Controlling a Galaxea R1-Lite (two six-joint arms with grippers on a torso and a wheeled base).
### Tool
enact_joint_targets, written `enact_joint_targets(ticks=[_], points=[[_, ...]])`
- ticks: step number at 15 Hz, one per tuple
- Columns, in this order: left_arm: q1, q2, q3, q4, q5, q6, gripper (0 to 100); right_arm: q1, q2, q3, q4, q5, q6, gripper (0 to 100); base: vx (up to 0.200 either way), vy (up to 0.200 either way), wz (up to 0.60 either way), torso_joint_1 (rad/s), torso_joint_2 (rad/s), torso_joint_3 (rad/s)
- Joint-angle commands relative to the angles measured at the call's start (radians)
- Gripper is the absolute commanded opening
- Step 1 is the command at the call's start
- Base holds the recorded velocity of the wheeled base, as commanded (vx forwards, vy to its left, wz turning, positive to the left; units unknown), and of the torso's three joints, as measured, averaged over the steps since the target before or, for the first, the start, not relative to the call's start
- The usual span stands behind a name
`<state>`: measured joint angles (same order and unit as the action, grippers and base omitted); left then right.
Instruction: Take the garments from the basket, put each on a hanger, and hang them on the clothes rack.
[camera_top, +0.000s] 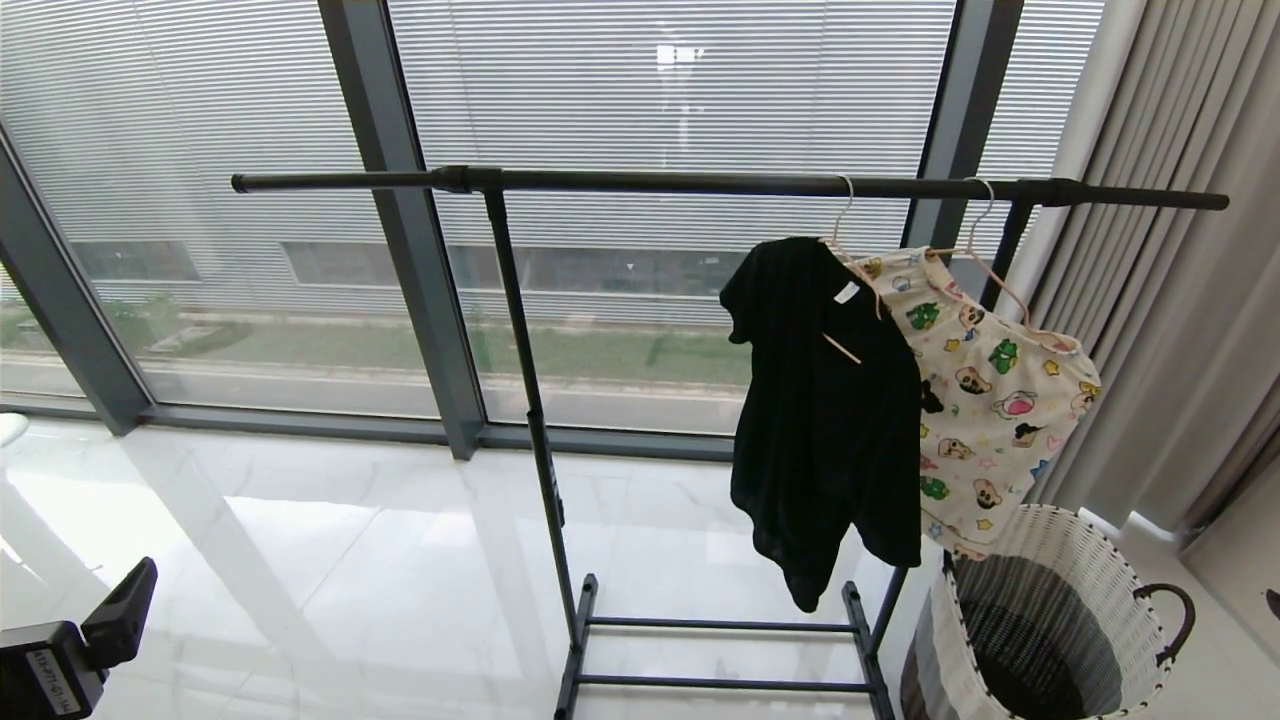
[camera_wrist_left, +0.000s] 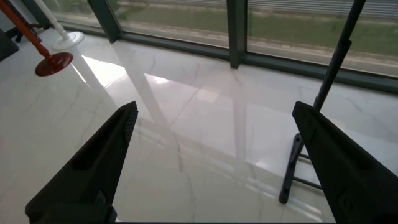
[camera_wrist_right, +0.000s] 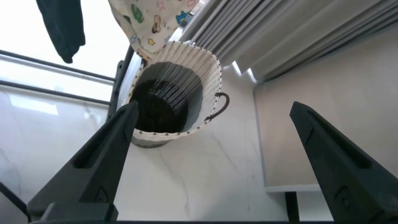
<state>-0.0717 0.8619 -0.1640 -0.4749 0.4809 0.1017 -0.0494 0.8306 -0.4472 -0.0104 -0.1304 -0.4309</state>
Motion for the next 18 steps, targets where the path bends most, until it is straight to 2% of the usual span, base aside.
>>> enact_joint_targets(ticks=[1, 3, 8, 10, 13, 18], points=[[0.000, 0.000, 0.003, -0.001, 0.001, 0.000, 100, 0.000, 0.002, -0.001, 0.000, 0.000, 0.000, 100, 0.000, 0.000, 0.00, -0.242, 0.53, 0.286], [0.001, -0.011, 0.038, -0.001, 0.012, -0.002, 100, 0.000, -0.027, 0.036, 0.000, 0.000, -0.002, 100, 0.000, 0.000, 0.00, -0.237, 0.54, 0.290], [0.001, -0.060, 0.095, -0.001, 0.157, -0.004, 100, 0.000, -0.163, 0.153, 0.001, 0.000, -0.022, 100, 0.000, 0.000, 0.00, -0.224, 0.51, 0.283], [0.001, -0.073, 0.118, -0.002, 0.160, -0.011, 100, -0.001, -0.191, 0.177, 0.000, 0.000, -0.016, 100, 0.000, 0.000, 0.00, -0.205, 0.49, 0.283], [0.001, -0.178, 0.163, 0.001, 0.159, -0.004, 100, -0.001, -0.246, 0.214, 0.000, 0.000, -0.016, 100, 0.000, 0.000, 0.00, -0.173, 0.42, 0.238], [0.001, -0.219, 0.163, 0.016, 0.162, -0.004, 100, -0.001, -0.335, 0.266, 0.000, 0.000, -0.011, 100, 0.000, 0.000, 0.00, -0.025, 0.07, 0.039]])
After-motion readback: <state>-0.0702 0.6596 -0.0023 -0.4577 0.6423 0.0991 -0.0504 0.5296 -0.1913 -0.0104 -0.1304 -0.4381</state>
